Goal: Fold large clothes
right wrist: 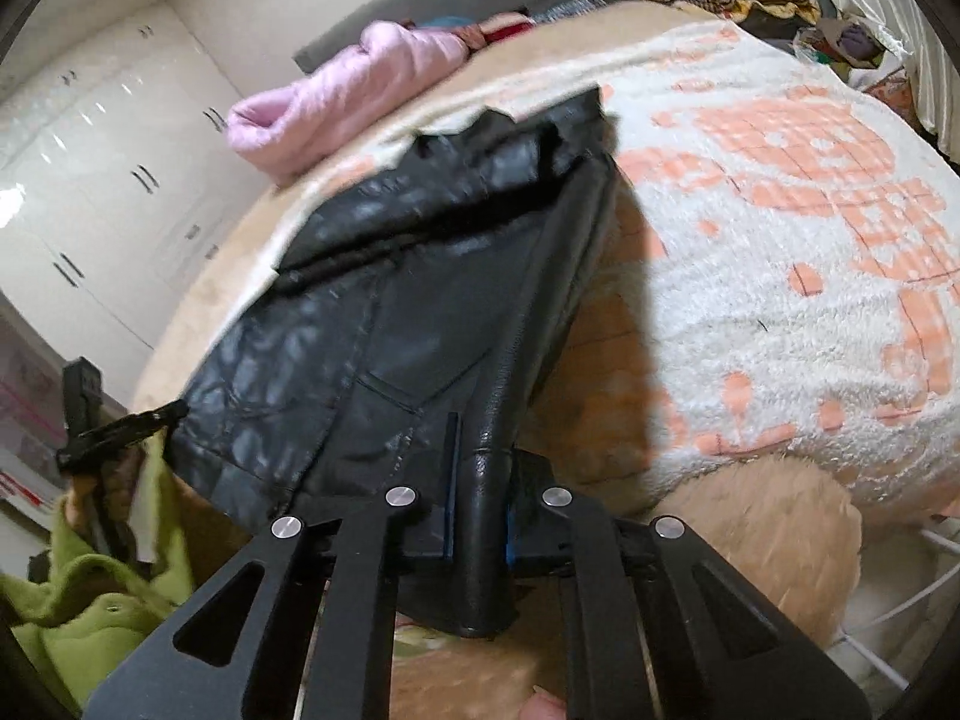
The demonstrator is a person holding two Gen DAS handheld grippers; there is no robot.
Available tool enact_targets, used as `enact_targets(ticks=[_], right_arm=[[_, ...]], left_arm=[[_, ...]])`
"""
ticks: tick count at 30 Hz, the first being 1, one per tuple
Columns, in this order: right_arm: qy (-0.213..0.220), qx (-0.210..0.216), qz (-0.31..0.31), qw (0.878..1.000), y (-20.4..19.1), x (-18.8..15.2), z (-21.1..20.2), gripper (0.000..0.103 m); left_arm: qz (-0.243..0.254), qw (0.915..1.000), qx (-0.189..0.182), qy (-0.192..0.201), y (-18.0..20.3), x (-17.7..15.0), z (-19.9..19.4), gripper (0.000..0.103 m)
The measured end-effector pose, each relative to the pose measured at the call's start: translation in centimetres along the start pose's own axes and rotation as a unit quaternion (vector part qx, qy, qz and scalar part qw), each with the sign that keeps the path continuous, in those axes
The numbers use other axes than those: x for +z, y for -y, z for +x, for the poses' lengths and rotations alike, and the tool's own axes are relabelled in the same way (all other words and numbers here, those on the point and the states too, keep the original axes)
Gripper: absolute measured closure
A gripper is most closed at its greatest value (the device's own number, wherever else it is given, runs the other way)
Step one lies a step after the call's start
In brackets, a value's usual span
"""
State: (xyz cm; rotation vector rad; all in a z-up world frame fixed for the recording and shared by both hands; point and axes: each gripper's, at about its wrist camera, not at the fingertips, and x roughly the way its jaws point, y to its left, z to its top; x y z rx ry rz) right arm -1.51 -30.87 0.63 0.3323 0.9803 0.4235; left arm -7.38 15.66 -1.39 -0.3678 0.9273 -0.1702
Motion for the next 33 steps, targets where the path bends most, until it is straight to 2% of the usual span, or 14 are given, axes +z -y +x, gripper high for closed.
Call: enact_targets(ticks=[3, 7, 10, 14, 18, 22, 23, 24, 26, 29, 30, 33], right_arm=[[0.031, 0.031, 0.012, 0.999, -0.3, 0.9, -2.0, 0.094], [0.067, 0.049, 0.032, 0.996, -0.3, 3.1, -3.0, 0.094], [0.094, 0.056, 0.039, 0.993, -0.7, 5.0, -3.3, 0.094], [0.118, 0.055, 0.057, 0.99, -1.0, 7.3, -3.1, 0.094], [0.129, 0.069, 0.086, 0.985, -1.0, 9.1, -1.8, 0.094], [0.134, 0.07, 0.092, 0.984, -1.3, 10.7, -1.4, 0.094], [0.134, 0.07, 0.085, 0.985, -1.6, 11.4, -1.3, 0.094], [0.135, 0.069, 0.08, 0.985, -2.0, 11.7, -1.3, 0.094], [0.132, 0.066, 0.069, 0.987, -2.6, 12.7, -1.0, 0.094], [0.127, 0.061, 0.059, 0.988, -3.1, 13.9, -0.2, 0.094], [0.125, 0.06, 0.057, 0.989, -3.1, 14.2, 0.1, 0.094], [0.125, 0.06, 0.055, 0.989, -3.2, 14.8, 0.6, 0.094]], left_arm=[[-0.003, 0.9996, -0.018, 0.023, 0.3, 0.8, -2.0, 0.1], [-0.004, 0.9984, -0.027, 0.05, 0.4, 2.8, -3.4, 0.1], [0.004, 0.997, -0.018, 0.075, 1.4, 4.5, -3.9, 0.1], [0.024, 0.9929, 0.012, 0.116, 2.4, 6.6, -5.0, 0.103], [0.01, 0.9928, 0.013, 0.118, 2.2, 9.2, -4.2, 0.103], [0.021, 0.9957, 0.01, 0.09, 2.6, 8.6, -3.0, 0.103], [0.022, 0.997, 0.011, 0.074, 2.4, 8.2, -2.2, 0.097], [0.015, 0.998, 0.008, 0.06, 2.1, 7.4, -1.6, 0.082], [0.004, 0.9993, -0.005, 0.037, 1.3, 6.3, -0.8, 0.061], [-0.026, 0.9993, -0.026, 0.002, -0.2, 4.3, 0.4, 0.045], [-0.04, 0.9984, -0.039, -0.007, -0.7, 3.6, 0.7, 0.036], [-0.069, 0.9934, -0.084, -0.036, -1.6, 2.2, 1.4, 0.023]])
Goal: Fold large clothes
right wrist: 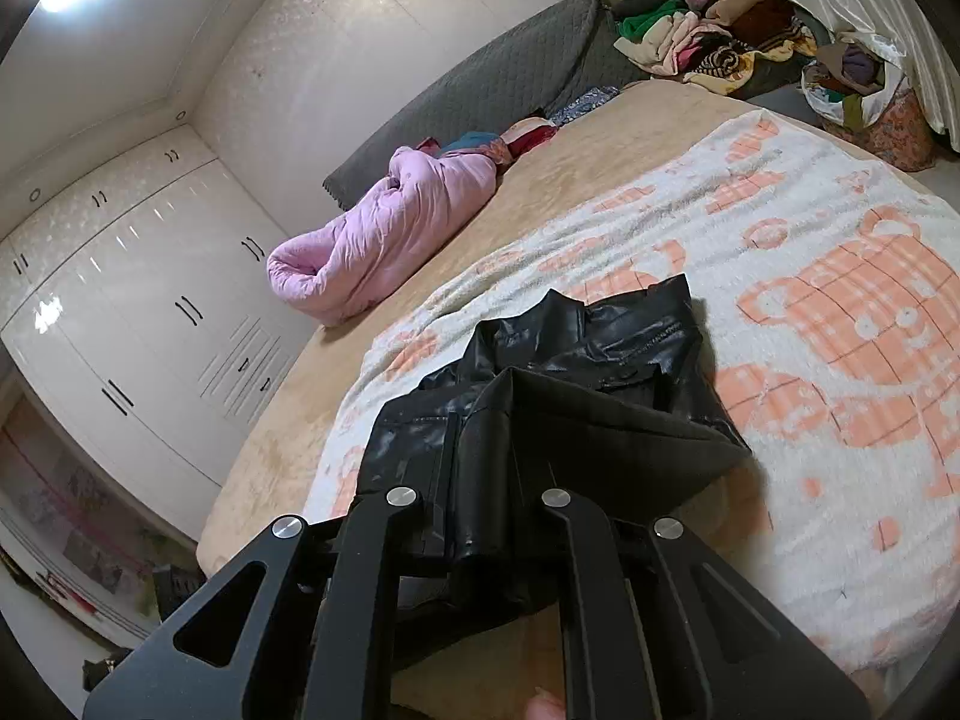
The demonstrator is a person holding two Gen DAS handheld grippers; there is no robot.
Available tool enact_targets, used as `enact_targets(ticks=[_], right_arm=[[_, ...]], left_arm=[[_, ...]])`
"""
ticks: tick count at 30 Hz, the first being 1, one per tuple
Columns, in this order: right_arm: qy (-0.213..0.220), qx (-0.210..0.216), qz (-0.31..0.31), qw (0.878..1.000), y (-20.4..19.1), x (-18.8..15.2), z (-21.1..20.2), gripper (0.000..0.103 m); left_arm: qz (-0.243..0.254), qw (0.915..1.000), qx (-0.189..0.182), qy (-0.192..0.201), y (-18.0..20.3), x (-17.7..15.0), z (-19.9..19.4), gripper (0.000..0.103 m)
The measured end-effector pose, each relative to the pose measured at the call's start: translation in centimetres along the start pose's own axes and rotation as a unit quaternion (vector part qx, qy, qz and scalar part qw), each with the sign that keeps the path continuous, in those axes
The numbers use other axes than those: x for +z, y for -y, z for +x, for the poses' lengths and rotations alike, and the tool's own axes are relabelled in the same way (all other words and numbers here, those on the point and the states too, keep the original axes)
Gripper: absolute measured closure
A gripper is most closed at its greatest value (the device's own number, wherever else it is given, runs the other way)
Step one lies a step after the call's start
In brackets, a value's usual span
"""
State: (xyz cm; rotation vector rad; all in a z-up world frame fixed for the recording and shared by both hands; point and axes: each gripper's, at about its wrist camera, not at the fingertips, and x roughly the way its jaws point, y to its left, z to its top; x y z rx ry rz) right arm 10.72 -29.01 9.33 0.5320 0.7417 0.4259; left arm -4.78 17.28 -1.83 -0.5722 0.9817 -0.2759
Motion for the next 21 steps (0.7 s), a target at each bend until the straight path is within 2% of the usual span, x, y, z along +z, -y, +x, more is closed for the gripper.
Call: enact_targets(ticks=[2, 5, 7, 9, 10, 16, 21], right_arm=[[0.002, 0.001, 0.002, 1.0, 0.1, 0.1, 0.2, 0.094], [0.003, 0.006, 0.003, 1.0, 0.3, 0.3, 0.6, 0.094], [0.003, 0.006, 0.001, 1.0, 0.4, 0.3, 0.9, 0.094], [0.002, 0.011, 0.005, 1.0, 0.6, 0.4, 1.2, 0.094], [0.003, 0.012, 0.006, 1.0, 0.7, 0.5, 1.3, 0.094], [0.017, 0.011, 0.023, 1.0, 1.6, 1.7, 2.0, 0.094], [0.032, 0.006, 0.044, 0.999, 2.7, 3.5, 3.0, 0.094]], left_arm=[[-0.017, 0.9994, -0.022, -0.019, -0.4, -0.6, 0.6, 0.022], [-0.05, 0.9941, -0.082, -0.051, -0.7, -1.3, 1.7, 0.022], [-0.063, 0.9915, -0.098, -0.058, -0.6, -1.3, 2.1, 0.04], [-0.054, 0.9927, -0.091, -0.058, 0.1, -0.8, 2.2, 0.087], [-0.045, 0.9938, -0.086, -0.054, 0.5, -0.4, 2.0, 0.093], [-0.012, 0.9966, -0.081, 0.008, 2.6, 4.2, -0.3, 0.096], [-0.004, 0.9959, -0.084, 0.031, 4.0, 8.6, 0.1, 0.096]])
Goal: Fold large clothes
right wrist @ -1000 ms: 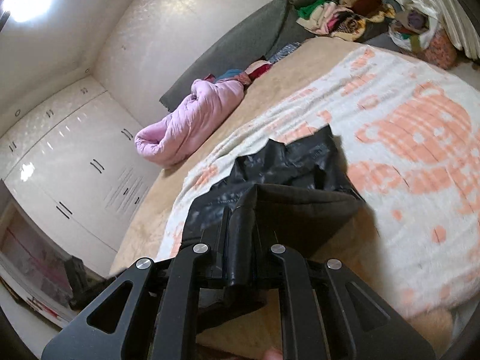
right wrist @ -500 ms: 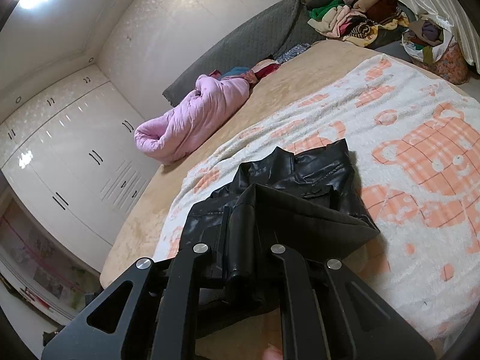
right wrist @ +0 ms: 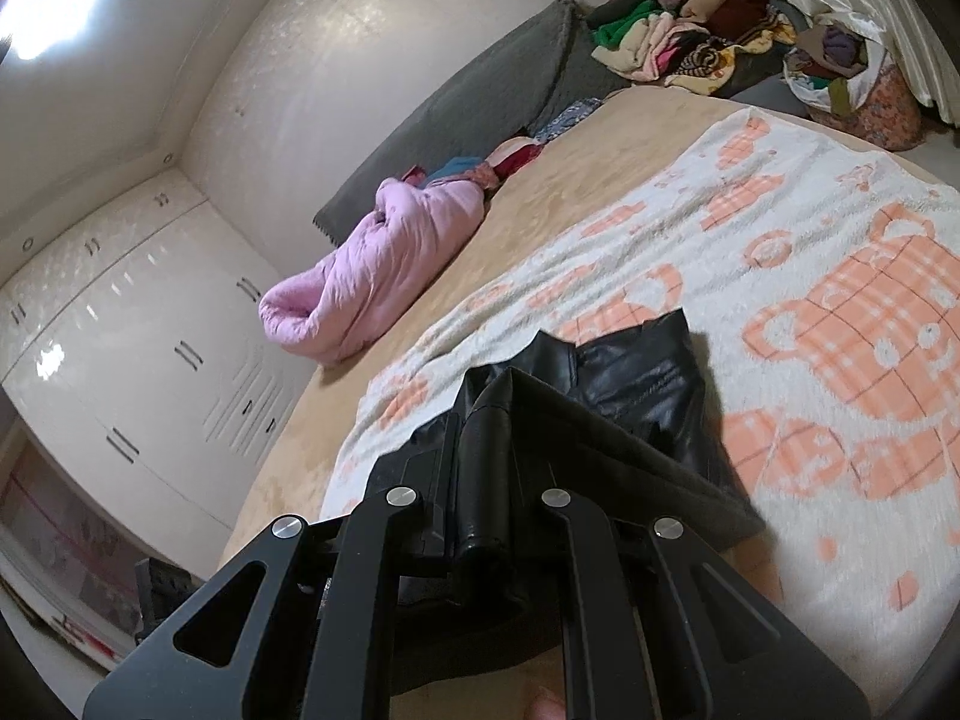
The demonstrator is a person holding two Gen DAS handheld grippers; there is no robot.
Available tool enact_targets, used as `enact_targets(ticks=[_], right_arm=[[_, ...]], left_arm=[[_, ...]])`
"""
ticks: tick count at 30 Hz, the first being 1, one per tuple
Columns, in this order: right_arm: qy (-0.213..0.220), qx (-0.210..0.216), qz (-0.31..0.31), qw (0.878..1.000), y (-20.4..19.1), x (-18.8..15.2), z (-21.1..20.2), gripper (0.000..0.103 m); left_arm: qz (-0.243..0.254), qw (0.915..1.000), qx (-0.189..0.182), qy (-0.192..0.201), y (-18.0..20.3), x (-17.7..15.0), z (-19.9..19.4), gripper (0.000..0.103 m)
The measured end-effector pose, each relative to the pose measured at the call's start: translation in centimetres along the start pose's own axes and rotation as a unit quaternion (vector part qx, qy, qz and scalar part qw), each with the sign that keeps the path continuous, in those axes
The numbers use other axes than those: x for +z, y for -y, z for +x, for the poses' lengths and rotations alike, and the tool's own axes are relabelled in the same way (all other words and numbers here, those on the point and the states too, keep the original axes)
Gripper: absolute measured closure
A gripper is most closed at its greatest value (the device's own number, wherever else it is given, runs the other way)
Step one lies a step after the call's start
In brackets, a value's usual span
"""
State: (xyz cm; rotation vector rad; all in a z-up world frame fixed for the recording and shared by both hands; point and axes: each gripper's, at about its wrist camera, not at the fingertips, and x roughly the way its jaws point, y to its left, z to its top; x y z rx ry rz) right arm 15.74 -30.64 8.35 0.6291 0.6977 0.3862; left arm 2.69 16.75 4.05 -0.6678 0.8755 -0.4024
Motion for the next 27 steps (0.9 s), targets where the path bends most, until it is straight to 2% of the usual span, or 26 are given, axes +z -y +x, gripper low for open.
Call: enact_targets(ticks=[9, 12, 19, 23, 27], right_arm=[[-0.015, -0.027, 0.03, 0.999, 2.4, 3.1, 4.9, 0.094], [-0.024, -0.041, 0.032, 0.998, 2.9, 3.8, 6.7, 0.093], [-0.045, -0.062, 0.054, 0.996, 4.6, 4.5, 9.9, 0.09], [-0.054, -0.079, 0.063, 0.993, 5.7, 4.7, 11.4, 0.085], [-0.067, -0.093, 0.072, 0.991, 6.8, 4.7, 12.9, 0.08]], left_arm=[[-0.03, 0.9995, -0.006, -0.003, -0.9, 6.8, 4.7, 0.095], [-0.03, 0.9995, 0.01, -0.006, -1.3, 8.3, 6.3, 0.095], [-0.063, 0.9979, 0.01, -0.01, -3.4, 9.7, 8.3, 0.092], [-0.08, 0.9967, 0.006, -0.009, -4.8, 10.0, 8.7, 0.089], [-0.09, 0.9959, -0.005, 0.001, -5.5, 10.1, 8.3, 0.081]])
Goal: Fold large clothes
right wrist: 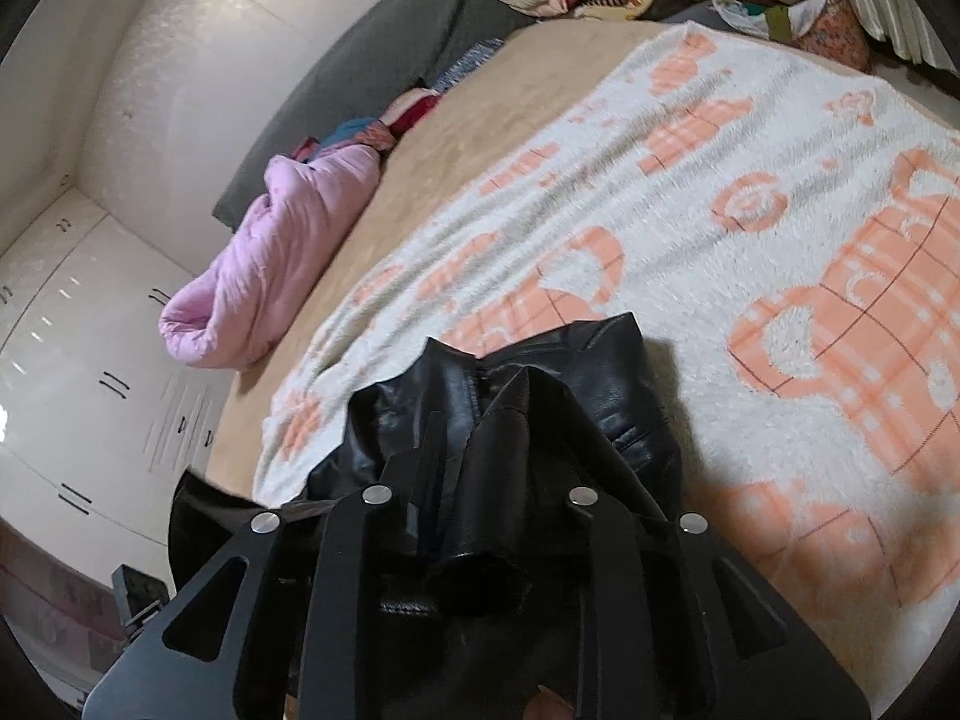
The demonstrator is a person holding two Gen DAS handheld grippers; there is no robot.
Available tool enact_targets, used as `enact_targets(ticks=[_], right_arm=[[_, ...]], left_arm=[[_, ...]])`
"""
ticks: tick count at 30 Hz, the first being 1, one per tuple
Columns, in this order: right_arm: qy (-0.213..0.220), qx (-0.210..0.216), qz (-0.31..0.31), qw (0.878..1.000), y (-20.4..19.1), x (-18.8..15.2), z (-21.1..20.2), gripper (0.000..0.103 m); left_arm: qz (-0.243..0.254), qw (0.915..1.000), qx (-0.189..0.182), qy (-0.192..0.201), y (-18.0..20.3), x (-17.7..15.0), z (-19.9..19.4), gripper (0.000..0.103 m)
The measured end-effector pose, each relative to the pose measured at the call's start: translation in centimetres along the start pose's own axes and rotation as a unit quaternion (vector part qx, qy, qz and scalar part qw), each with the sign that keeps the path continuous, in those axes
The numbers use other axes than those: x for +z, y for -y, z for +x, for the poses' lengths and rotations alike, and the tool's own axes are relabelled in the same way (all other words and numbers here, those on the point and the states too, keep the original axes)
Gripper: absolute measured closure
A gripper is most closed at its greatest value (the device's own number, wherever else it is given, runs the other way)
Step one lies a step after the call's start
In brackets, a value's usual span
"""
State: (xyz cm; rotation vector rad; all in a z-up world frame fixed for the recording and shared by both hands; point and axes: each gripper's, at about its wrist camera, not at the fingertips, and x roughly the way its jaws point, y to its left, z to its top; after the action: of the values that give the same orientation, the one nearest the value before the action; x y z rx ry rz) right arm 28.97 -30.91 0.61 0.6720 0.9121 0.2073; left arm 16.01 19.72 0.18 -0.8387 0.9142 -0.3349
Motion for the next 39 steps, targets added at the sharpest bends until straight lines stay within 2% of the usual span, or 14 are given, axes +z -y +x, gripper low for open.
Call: enact_targets(ticks=[4, 8, 10, 12, 16, 20, 24, 25, 27, 28, 30, 33, 36, 39], right_arm=[[-0.014, -0.011, 0.005, 1.0, 0.4, 0.1, 1.4, 0.072], [0.003, -0.015, 0.0, 1.0, 0.3, 0.4, 1.6, 0.05], [0.021, -0.024, -0.016, 0.999, 0.0, 0.6, 0.9, 0.049], [0.042, -0.031, -0.036, 0.998, -0.3, 0.8, 0.0, 0.043], [0.062, -0.077, -0.121, 0.988, -1.5, 0.3, -0.6, 0.038], [0.036, -0.148, -0.206, 0.967, -2.2, -0.8, 1.6, 0.038], [0.004, -0.166, -0.24, 0.956, -2.3, -1.4, 4.1, 0.039], [0.002, -0.174, -0.243, 0.954, -2.3, -1.4, 4.9, 0.039], [-0.002, -0.186, -0.246, 0.951, -2.0, -1.3, 6.0, 0.04], [-0.005, -0.192, -0.248, 0.95, -2.0, -1.2, 6.6, 0.047], [-0.014, -0.207, -0.252, 0.945, -1.8, -1.1, 7.6, 0.082], [0.007, -0.188, -0.208, 0.96, -1.3, -0.6, 6.4, 0.093], [0.044, -0.141, -0.163, 0.975, -1.2, 0.3, 3.9, 0.094], [0.073, -0.108, -0.13, 0.983, -1.3, 1.7, 2.4, 0.095]], left_arm=[[0.002, 0.9998, -0.007, 0.02, 0.0, 0.3, -0.9, 0.072], [0.034, 0.9973, 0.02, 0.062, 1.0, 1.0, -2.6, 0.065], [0.06, 0.9931, 0.047, 0.089, 1.9, 1.4, -2.7, 0.058], [0.1, 0.9859, 0.094, 0.096, 2.8, 1.6, -2.2, 0.052], [0.197, 0.957, 0.191, 0.094, 4.4, 1.5, 0.9, 0.046], [0.236, 0.9379, 0.243, 0.074, 4.0, 2.0, 4.8, 0.042], [0.254, 0.9272, 0.267, 0.066, 3.1, 2.0, 7.1, 0.042], [0.258, 0.9255, 0.269, 0.064, 2.8, 2.0, 7.6, 0.043], [0.268, 0.9214, 0.274, 0.066, 2.8, 1.7, 8.0, 0.071], [0.28, 0.9144, 0.284, 0.07, 2.8, 1.5, 8.3, 0.075], [0.293, 0.9071, 0.293, 0.075, 3.0, 1.2, 8.3, 0.089], [0.284, 0.9134, 0.274, 0.1, 3.4, 1.6, 6.5, 0.095], [0.239, 0.9416, 0.208, 0.115, 3.8, 2.9, 4.1, 0.096], [0.239, 0.942, 0.196, 0.13, 4.8, 3.8, 3.6, 0.096]])
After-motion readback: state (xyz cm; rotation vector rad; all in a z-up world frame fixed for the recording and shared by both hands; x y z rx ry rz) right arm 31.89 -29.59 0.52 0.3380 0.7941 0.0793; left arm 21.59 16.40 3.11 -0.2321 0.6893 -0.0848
